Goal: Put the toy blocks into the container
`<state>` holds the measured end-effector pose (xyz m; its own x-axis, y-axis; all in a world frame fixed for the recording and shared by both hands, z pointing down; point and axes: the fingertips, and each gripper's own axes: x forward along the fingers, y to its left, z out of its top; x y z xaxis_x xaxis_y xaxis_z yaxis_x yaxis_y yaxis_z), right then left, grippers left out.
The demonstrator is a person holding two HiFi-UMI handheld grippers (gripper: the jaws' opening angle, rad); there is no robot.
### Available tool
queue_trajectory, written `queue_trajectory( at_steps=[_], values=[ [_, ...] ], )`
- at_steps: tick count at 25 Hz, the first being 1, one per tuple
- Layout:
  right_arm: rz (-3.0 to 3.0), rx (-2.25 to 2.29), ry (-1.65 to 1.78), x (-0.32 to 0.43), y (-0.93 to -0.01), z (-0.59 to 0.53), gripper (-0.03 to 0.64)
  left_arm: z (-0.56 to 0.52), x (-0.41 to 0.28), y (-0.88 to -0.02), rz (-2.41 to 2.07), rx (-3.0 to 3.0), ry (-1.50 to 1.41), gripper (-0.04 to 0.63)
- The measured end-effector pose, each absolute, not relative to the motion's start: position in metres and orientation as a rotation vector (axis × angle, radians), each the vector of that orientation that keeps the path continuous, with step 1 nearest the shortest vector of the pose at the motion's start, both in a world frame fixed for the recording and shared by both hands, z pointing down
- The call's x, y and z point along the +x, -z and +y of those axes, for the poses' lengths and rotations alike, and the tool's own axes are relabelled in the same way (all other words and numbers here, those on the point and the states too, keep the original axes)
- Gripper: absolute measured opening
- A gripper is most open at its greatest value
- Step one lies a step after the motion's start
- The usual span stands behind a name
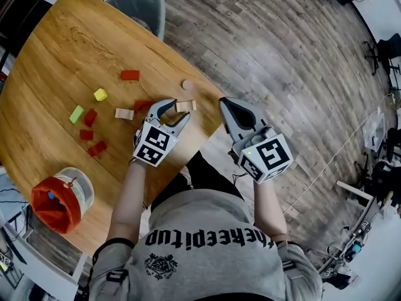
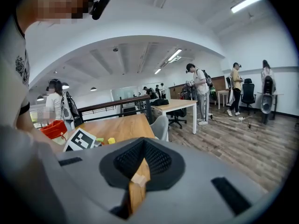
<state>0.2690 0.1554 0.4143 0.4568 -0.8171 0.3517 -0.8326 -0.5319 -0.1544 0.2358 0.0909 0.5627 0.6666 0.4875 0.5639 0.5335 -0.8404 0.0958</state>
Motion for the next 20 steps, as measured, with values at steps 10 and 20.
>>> queue_trajectory(
  at_steps=[10,20],
  values=[
    [-1.484,2.659,-0.621,0.278,-0.416,0.166,0.011,0.092,0.242,-0.584,-0.79,-2.692,0.993,0.17],
    [-1.584,2.613,-0.589,0.271,-0.408,0.141,0.011,0.081,0.235,-0.558,-0.703,-2.777,0.955,0.141]
  ],
)
